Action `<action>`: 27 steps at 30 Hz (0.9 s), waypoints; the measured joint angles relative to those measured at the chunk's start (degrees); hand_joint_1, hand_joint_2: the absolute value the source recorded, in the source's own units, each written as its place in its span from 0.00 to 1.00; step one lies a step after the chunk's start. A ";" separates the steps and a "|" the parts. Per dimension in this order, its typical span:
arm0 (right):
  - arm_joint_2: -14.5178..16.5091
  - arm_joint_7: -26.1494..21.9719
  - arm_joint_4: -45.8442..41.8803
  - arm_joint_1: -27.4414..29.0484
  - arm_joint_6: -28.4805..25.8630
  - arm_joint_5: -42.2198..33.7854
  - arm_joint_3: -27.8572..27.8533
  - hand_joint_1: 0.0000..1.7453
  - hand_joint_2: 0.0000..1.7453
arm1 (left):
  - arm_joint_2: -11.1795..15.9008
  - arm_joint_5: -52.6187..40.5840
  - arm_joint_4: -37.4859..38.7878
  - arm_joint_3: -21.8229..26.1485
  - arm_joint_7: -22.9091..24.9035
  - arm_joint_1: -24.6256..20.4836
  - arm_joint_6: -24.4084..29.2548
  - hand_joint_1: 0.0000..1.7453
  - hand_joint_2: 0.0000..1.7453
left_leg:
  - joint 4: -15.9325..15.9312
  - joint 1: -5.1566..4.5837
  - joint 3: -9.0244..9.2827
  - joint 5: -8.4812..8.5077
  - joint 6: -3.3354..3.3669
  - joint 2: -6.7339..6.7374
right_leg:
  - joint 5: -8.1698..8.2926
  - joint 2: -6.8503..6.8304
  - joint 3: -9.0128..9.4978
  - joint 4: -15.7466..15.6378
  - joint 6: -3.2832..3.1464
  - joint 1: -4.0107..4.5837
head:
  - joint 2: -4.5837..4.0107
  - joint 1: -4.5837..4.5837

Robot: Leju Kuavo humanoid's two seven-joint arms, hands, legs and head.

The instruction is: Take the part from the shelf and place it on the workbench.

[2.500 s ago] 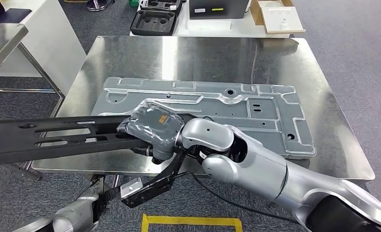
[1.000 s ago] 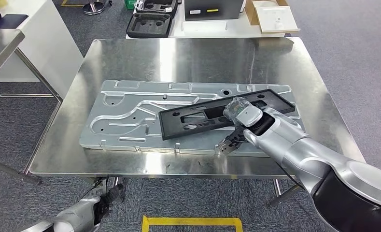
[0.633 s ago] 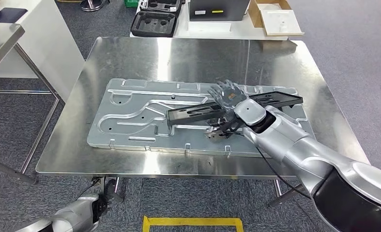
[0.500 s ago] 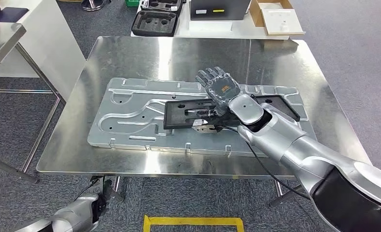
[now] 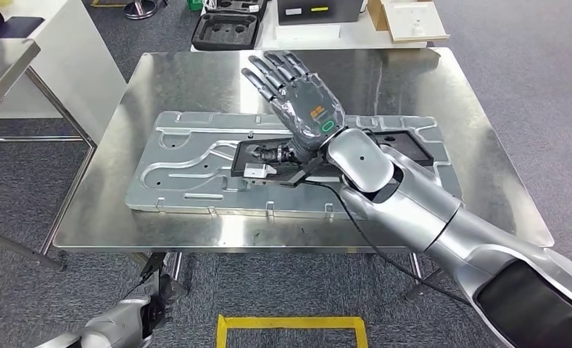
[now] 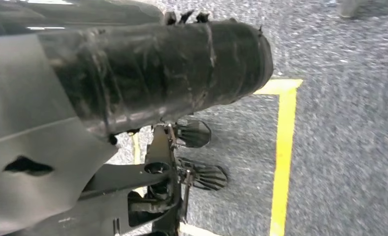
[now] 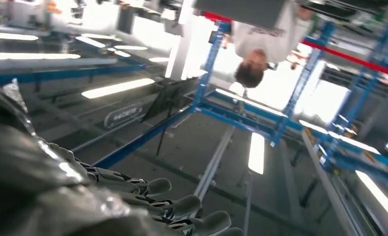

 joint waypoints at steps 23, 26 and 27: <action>1.40 -22.37 -22.84 30.97 -16.49 -23.39 -16.25 0.00 0.00 | 0.25 4.51 0.06 0.00 -2.08 0.66 1.63 0.00 0.00 | -10.51 -0.86 -1.36 11.18 1.02 0.14 | -6.12 -0.55 7.99 -0.99 -0.02 1.25 | 0.00 0.92; 2.33 -25.53 -21.59 37.26 -15.98 -30.17 -19.57 0.00 0.00 | 0.29 5.63 0.10 0.00 -2.83 1.20 2.13 0.00 0.00 | -2.65 -0.99 -3.07 3.31 0.12 0.09 | -3.66 -0.78 6.22 -1.95 -0.74 0.79 | 0.00 0.30; 2.50 -26.47 -20.37 38.61 -15.56 -35.21 -20.51 0.00 0.00 | 0.32 6.05 0.10 0.00 -3.17 1.27 2.24 0.00 0.00 | 0.22 -0.84 -3.29 0.62 0.19 0.10 | -2.88 -0.79 5.20 -1.95 -0.86 0.74 | 0.00 0.09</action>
